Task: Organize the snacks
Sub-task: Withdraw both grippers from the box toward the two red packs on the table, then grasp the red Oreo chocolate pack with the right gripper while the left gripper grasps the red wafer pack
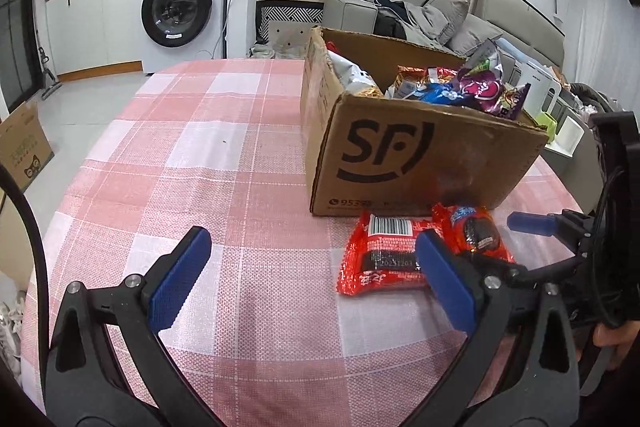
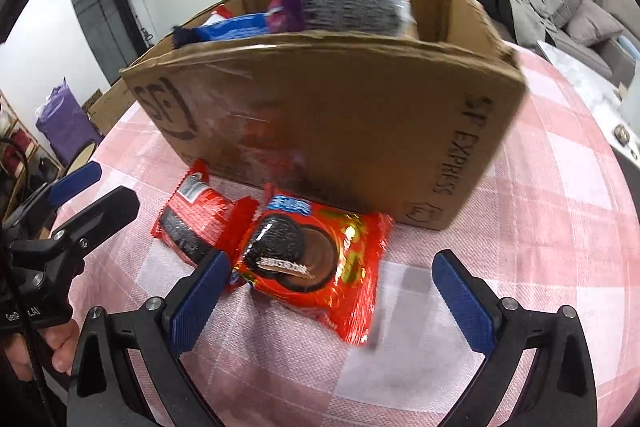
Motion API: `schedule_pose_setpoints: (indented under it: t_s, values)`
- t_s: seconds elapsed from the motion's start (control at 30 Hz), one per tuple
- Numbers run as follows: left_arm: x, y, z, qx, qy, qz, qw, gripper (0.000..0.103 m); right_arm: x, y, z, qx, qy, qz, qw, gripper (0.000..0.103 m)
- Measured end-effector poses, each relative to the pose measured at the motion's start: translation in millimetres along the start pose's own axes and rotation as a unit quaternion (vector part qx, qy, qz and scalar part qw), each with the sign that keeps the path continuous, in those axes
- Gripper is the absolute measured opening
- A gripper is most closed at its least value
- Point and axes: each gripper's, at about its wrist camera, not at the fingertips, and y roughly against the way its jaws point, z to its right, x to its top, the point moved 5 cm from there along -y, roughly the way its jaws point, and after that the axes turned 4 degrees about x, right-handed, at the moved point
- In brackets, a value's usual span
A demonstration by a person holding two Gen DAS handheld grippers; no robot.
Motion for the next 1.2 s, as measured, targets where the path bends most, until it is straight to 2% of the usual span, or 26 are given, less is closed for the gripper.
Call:
schedule_pose_setpoints:
  t_s: [0.2, 0.4, 0.47, 0.53, 0.63, 0.73, 1.03, 1.2]
  values:
    - [-3, -2, 4, -0.001, -0.007, -0.006, 1.0, 0.101, -2, 6, 24, -0.009, -0.022, -0.003, 1.0, 0.103]
    - [-5, -3, 7, 0.001, -0.012, -0.011, 0.9999, 0.101, -1, 7, 22, -0.005, -0.014, 0.003, 1.0, 0.101]
    - [-5, -3, 7, 0.002, -0.012, -0.012, 0.9999, 0.101, -1, 7, 18, 0.001, -0.004, 0.006, 1.0, 0.092]
    - [-6, -3, 7, 0.001, -0.011, -0.013, 0.9999, 0.101, -2, 8, 11, 0.012, 0.004, 0.01, 1.0, 0.075]
    - [-5, -4, 8, 0.002, -0.012, -0.013, 0.9998, 0.101, -3, 9, 7, 0.024, 0.009, 0.012, 1.0, 0.06]
    - [-5, -3, 8, 0.002, -0.013, -0.012, 0.9998, 0.101, -7, 14, 8, 0.03, 0.007, 0.02, 0.999, 0.054]
    - [-8, 0, 22, -0.015, -0.031, -0.019, 0.9992, 0.101, -17, 40, 18, 0.03, -0.001, 0.039, 0.999, 0.052]
    - [-12, -6, 37, -0.039, -0.039, -0.048, 0.9973, 0.101, -26, 49, 23, 0.03, -0.001, 0.041, 0.999, 0.053]
